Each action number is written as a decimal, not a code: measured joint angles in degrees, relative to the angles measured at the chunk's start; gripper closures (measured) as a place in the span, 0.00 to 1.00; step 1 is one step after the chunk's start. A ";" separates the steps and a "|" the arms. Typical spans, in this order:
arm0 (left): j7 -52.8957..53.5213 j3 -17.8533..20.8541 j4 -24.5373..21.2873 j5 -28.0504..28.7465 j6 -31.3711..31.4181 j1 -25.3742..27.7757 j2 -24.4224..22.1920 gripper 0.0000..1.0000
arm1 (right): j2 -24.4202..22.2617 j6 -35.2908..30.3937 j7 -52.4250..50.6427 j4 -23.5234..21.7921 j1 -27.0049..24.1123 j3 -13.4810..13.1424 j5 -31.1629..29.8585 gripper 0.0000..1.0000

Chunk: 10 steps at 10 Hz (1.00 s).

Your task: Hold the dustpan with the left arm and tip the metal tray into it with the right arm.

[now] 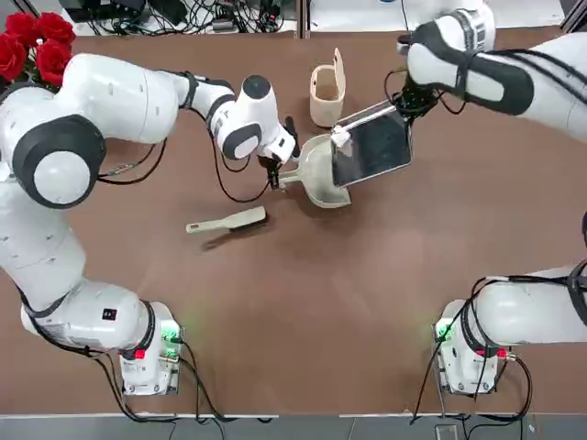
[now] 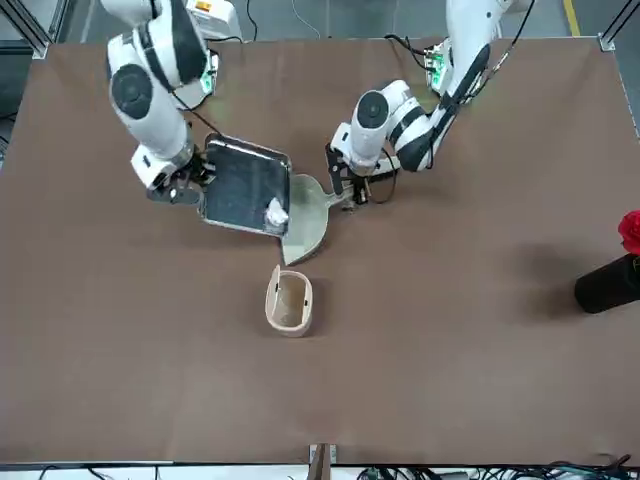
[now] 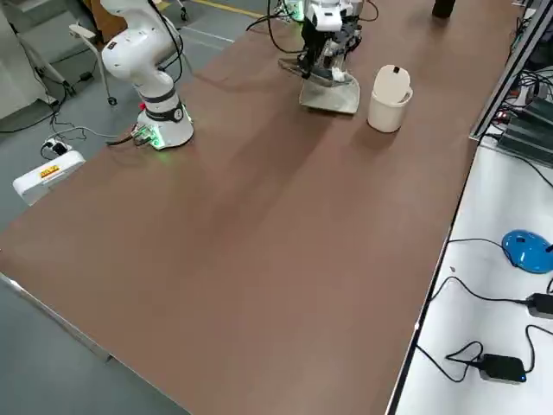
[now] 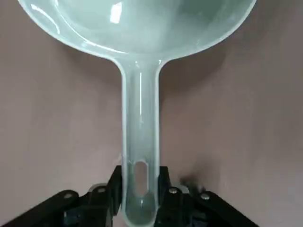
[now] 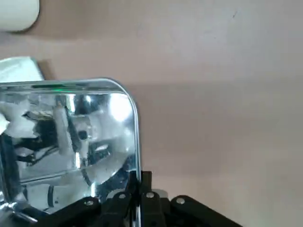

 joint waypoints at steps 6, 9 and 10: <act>-1.42 0.02 0.91 0.60 -0.04 -1.28 1.06 0.67 | 0.35 -12.20 15.95 7.34 -0.02 12.26 -13.06 0.95; -1.71 0.04 0.98 1.69 -0.04 -1.36 1.69 0.67 | 2.59 -16.59 21.89 11.69 -0.05 16.56 -16.49 0.95; -2.39 0.04 0.98 2.86 -0.04 -1.40 1.74 0.67 | 4.07 -16.62 24.48 11.96 -0.03 18.38 -17.90 0.95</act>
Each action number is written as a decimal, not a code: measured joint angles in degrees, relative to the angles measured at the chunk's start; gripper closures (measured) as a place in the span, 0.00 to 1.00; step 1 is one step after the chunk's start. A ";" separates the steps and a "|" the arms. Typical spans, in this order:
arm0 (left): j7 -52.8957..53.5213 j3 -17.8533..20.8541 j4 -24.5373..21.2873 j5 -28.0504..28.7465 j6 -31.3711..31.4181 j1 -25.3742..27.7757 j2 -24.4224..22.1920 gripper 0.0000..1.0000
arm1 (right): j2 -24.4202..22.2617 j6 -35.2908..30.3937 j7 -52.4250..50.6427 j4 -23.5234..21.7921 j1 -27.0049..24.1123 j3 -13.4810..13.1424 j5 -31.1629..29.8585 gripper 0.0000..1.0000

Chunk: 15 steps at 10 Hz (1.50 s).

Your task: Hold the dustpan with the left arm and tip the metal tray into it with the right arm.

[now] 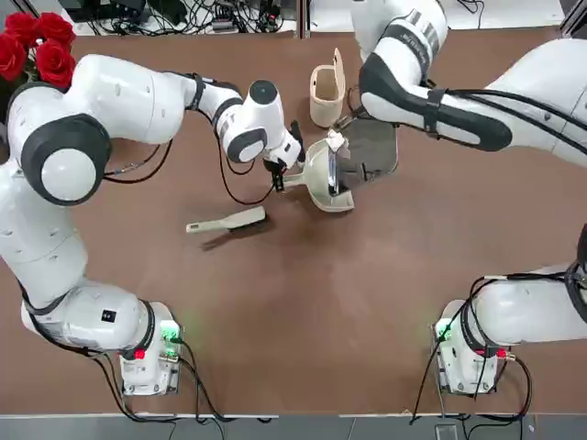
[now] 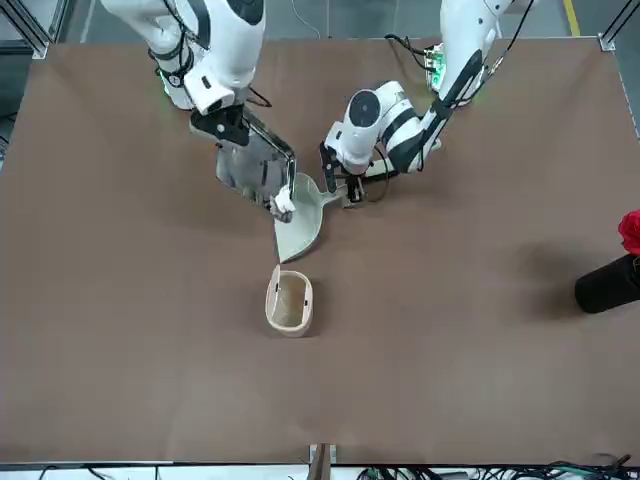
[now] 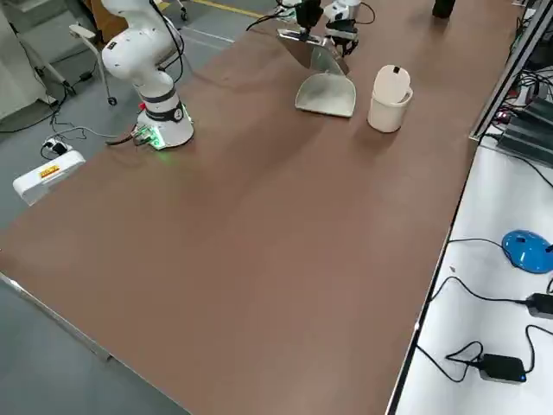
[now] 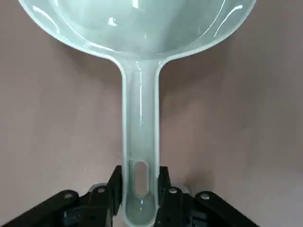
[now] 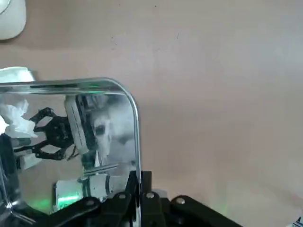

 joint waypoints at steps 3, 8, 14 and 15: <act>-1.72 0.01 0.01 2.15 -0.02 -0.10 0.22 0.67 | 5.16 -2.09 4.80 0.59 0.24 4.45 -7.19 0.95; -1.72 0.05 0.05 2.15 -0.07 -0.11 0.32 0.67 | 8.35 -7.86 12.08 2.94 1.56 9.82 -14.10 0.95; -1.72 0.05 0.07 2.16 -0.11 -0.11 0.35 0.67 | 11.67 -11.57 18.27 4.90 2.44 13.39 -23.41 0.95; -1.84 0.05 0.07 2.16 -0.11 -0.11 0.35 0.67 | 12.81 -12.26 18.55 5.22 2.67 13.40 -24.58 0.95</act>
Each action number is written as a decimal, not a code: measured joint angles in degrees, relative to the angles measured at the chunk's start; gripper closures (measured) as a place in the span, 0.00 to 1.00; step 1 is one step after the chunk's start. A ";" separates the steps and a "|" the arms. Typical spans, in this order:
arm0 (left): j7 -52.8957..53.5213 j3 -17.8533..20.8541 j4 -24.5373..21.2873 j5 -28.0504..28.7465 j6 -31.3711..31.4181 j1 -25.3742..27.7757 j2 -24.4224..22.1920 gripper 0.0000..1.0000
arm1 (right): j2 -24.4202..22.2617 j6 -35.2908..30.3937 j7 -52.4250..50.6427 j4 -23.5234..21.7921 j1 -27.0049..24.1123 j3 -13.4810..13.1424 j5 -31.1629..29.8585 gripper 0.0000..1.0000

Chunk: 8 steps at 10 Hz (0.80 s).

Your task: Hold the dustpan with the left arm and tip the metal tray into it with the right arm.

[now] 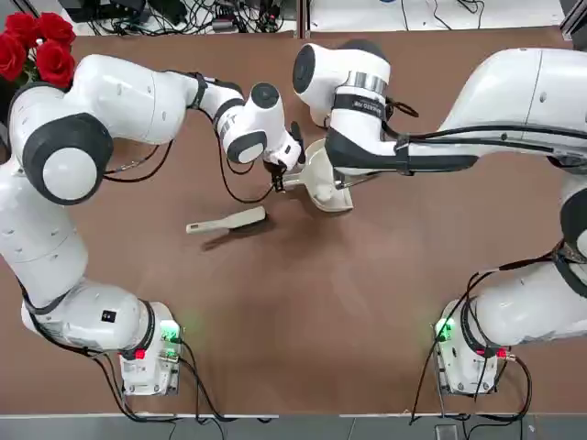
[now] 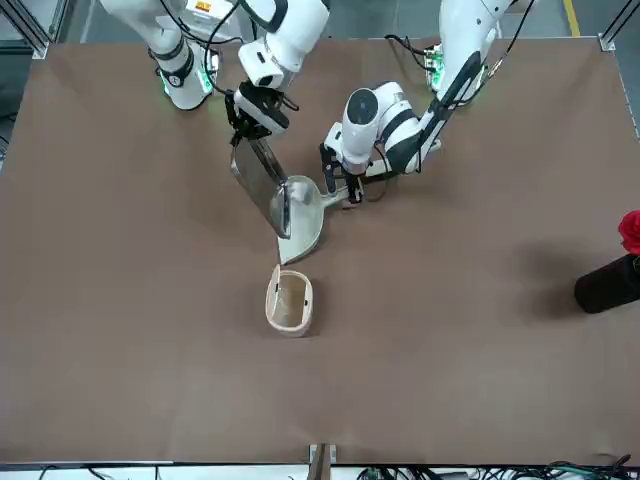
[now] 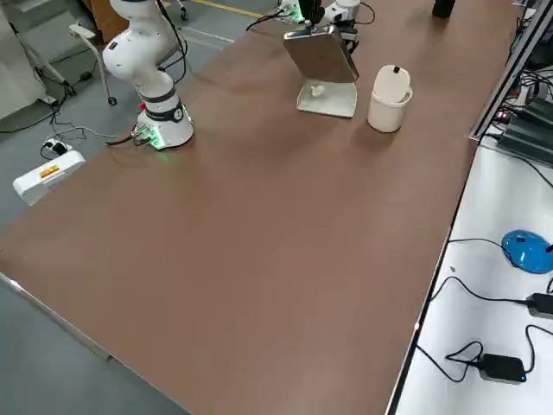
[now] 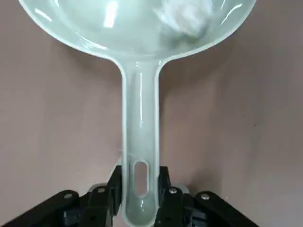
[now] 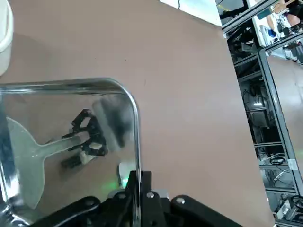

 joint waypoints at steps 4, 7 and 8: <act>-0.65 0.02 0.16 0.06 0.00 0.07 0.00 0.67 | 1.80 -1.19 -0.58 1.62 0.20 -0.01 -1.71 0.95; -0.66 0.03 0.49 0.33 -0.18 0.16 -0.04 0.67 | 1.81 -1.49 -8.50 2.62 -0.56 -2.04 -0.08 0.95; -0.67 0.03 0.53 0.34 -0.72 0.19 -0.05 0.67 | 1.39 -1.45 -12.36 4.07 -0.66 -4.55 2.02 0.95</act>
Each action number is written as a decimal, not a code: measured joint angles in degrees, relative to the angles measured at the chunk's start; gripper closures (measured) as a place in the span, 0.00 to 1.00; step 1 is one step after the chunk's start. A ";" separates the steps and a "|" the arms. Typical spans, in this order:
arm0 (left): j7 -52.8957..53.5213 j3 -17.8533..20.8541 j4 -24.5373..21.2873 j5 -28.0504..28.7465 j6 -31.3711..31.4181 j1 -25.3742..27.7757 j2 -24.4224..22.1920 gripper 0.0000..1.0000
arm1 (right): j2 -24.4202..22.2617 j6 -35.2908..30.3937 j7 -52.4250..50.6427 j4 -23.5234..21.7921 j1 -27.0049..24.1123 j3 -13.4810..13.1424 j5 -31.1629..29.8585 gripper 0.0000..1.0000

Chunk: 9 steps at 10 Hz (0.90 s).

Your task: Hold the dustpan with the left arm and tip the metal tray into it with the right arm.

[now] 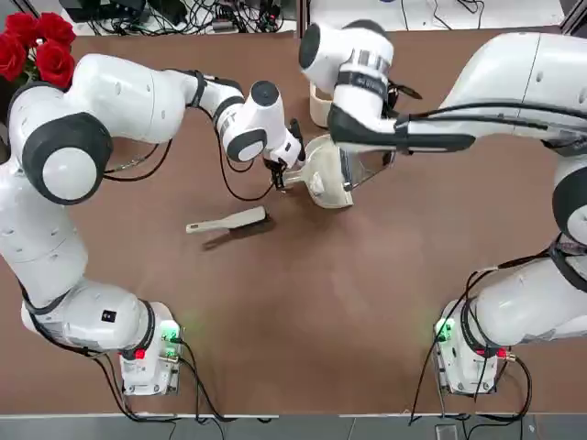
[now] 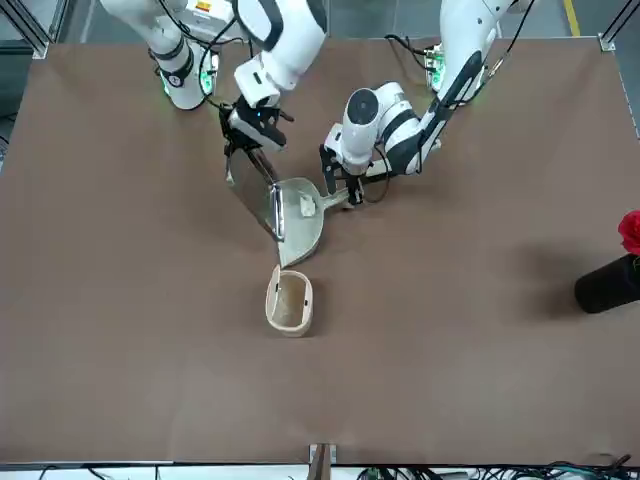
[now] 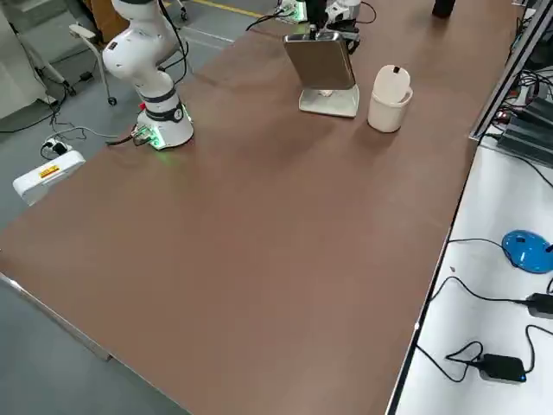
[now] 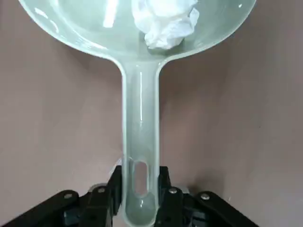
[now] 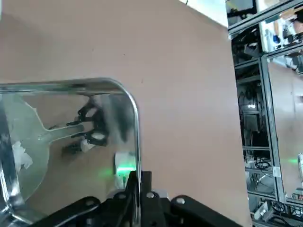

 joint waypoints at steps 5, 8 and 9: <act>0.67 -1.11 0.57 0.44 -6.32 0.67 -4.13 0.67 | -9.31 8.47 -22.68 4.37 -0.71 -21.00 15.96 0.95; 1.51 -8.49 0.55 0.44 -10.57 7.29 -8.45 0.67 | -12.73 12.40 -32.61 4.28 -1.29 -34.48 28.31 0.95; 1.67 -14.24 0.52 0.44 -11.92 13.01 -8.99 0.67 | -13.44 12.61 -35.85 4.15 -1.56 -39.21 32.29 0.95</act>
